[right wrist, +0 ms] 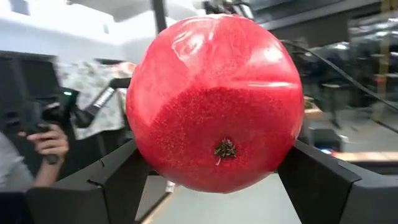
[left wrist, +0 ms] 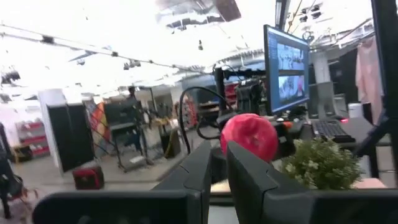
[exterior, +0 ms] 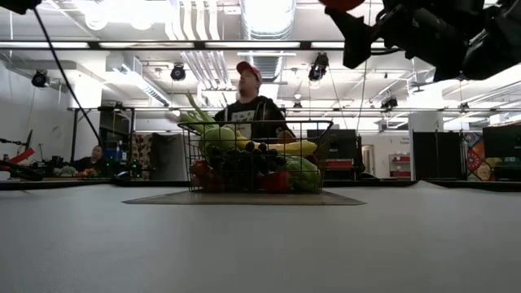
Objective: Build produce basket
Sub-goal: Put the apple into the wire basket
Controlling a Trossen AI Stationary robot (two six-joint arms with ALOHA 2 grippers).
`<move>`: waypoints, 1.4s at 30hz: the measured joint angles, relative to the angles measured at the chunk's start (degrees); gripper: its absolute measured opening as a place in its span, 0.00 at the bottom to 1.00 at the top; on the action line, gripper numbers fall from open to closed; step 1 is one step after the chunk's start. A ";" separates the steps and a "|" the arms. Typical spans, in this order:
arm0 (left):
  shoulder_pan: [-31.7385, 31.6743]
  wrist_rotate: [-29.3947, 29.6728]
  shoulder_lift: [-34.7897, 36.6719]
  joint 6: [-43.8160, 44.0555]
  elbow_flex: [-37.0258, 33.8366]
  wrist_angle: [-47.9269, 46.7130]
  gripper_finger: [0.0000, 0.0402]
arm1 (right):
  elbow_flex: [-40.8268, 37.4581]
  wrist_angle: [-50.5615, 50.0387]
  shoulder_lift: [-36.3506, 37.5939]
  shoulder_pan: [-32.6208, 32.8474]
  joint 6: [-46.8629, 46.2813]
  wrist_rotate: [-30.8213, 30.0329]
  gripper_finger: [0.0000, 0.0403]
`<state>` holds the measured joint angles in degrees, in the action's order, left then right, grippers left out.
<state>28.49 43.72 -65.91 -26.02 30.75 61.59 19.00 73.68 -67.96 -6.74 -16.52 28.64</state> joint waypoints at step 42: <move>-12.95 -12.26 -33.33 -0.60 24.90 -2.35 0.87 | 2.32 2.87 -7.15 -0.15 -3.05 2.64 0.76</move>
<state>15.54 31.46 -99.24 -26.62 55.65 59.24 21.32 76.55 -75.11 -6.90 -19.57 31.28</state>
